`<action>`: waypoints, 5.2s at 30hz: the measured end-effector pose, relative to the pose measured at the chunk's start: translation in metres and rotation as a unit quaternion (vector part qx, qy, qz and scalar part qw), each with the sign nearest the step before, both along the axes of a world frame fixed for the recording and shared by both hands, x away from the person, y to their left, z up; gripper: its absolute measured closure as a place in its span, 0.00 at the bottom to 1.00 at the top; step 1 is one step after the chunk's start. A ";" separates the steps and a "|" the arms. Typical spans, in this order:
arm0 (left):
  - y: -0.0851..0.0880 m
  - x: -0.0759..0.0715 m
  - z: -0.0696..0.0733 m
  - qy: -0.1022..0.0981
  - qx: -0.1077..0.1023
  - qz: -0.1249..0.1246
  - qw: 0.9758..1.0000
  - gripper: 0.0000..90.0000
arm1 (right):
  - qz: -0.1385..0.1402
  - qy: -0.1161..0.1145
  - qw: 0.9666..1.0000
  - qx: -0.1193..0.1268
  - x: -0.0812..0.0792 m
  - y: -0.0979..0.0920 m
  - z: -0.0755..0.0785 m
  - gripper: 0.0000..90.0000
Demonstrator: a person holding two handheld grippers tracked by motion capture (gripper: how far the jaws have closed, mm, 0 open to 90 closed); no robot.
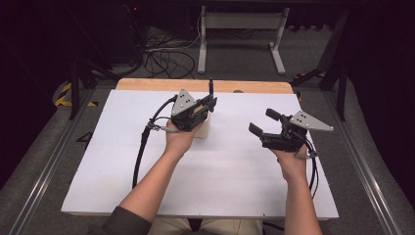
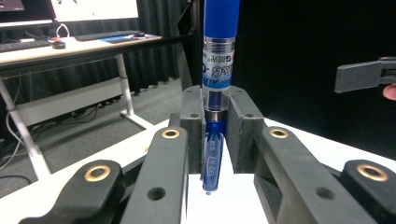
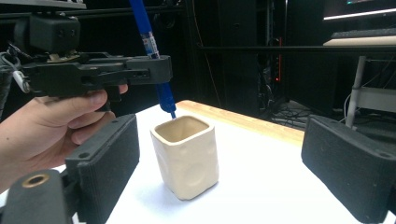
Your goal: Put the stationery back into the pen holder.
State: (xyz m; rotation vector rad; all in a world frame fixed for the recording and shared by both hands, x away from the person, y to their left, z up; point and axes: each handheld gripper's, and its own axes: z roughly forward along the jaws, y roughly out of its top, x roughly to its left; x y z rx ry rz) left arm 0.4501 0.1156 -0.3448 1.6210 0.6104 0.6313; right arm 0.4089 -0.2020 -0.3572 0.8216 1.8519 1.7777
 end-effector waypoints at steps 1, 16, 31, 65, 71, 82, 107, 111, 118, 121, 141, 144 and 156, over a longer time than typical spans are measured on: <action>0.002 0.001 -0.001 0.000 0.002 0.003 1.000 0.88 | 0.001 0.000 1.000 -0.001 0.000 0.000 0.000 0.14; 0.023 0.016 -0.012 0.009 0.010 0.046 0.999 0.88 | 0.004 -0.002 1.000 -0.006 0.000 0.001 0.000 0.13; 0.033 0.030 -0.032 0.041 0.021 0.073 0.996 0.87 | 0.000 0.004 1.000 -0.012 0.001 0.002 0.000 0.14; 0.033 0.041 -0.057 0.086 0.033 0.063 0.994 0.87 | -0.005 0.004 1.000 -0.020 0.000 0.003 0.000 0.14; 0.034 0.042 -0.058 0.083 0.032 0.061 0.994 0.87 | -0.006 0.002 1.000 -0.022 -0.002 0.004 0.000 0.14; 0.038 0.044 -0.062 0.092 0.032 0.058 0.994 0.86 | -0.016 0.003 1.000 -0.019 -0.003 0.000 -0.001 0.14; 0.037 0.041 -0.054 0.076 0.012 0.062 0.995 0.67 | -0.020 0.010 1.000 -0.016 -0.002 -0.003 -0.002 0.14; 0.038 0.039 -0.052 0.074 0.006 0.063 0.995 0.61 | -0.020 0.010 1.000 -0.017 -0.002 -0.003 -0.002 0.14; 0.040 0.037 -0.047 0.065 -0.006 0.061 0.996 0.53 | -0.022 0.013 1.000 -0.011 -0.002 -0.004 -0.002 0.14; 0.041 0.036 -0.045 0.063 -0.009 0.061 0.996 0.48 | -0.024 0.014 1.000 -0.010 -0.002 -0.005 -0.002 0.14; 0.046 0.028 -0.032 0.063 -0.016 0.050 0.997 0.31 | -0.025 0.016 0.999 -0.012 0.000 -0.005 -0.003 0.14; 0.048 0.026 -0.030 0.064 -0.015 0.047 0.997 0.29 | -0.025 0.016 0.999 -0.014 0.001 -0.004 -0.004 0.14; 0.053 0.020 -0.023 0.064 -0.013 0.040 0.997 0.19 | -0.028 0.020 0.999 -0.017 0.002 -0.003 -0.006 0.13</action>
